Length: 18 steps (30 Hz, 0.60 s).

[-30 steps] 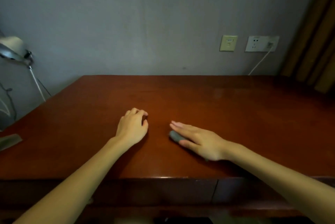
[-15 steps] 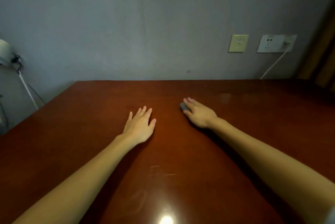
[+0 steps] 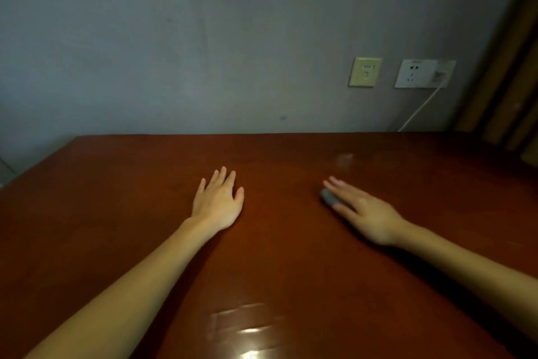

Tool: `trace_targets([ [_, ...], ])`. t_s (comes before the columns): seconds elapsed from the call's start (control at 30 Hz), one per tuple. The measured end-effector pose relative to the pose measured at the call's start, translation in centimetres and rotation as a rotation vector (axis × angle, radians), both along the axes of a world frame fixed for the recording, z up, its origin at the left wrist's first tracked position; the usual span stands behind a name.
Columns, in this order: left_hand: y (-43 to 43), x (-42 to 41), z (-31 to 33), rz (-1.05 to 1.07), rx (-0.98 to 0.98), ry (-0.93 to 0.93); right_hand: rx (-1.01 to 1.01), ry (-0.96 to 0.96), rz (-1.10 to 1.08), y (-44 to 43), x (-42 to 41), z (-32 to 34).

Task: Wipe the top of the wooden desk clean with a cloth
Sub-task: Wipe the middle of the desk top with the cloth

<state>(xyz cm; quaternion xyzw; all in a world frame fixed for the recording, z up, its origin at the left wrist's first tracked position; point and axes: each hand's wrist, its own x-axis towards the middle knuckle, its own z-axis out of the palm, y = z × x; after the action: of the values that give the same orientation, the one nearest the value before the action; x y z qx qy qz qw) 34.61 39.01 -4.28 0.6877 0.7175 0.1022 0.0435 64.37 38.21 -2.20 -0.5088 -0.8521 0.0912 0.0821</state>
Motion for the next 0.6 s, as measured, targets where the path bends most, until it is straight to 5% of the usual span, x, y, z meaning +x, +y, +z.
trace_targets([
  [0.23,0.0,0.0,-0.5,0.009,0.03,-0.004,0.002,-0.001,-0.28,9.8,-5.2,-0.1],
  [0.43,-0.2,0.2,-0.4,0.025,0.024,-0.002,0.041,0.01,0.13,3.9,-14.2,-0.7],
  [0.6,-0.3,0.3,-0.2,0.021,0.004,0.022,0.024,0.017,0.255,1.2,-7.4,-0.3],
])
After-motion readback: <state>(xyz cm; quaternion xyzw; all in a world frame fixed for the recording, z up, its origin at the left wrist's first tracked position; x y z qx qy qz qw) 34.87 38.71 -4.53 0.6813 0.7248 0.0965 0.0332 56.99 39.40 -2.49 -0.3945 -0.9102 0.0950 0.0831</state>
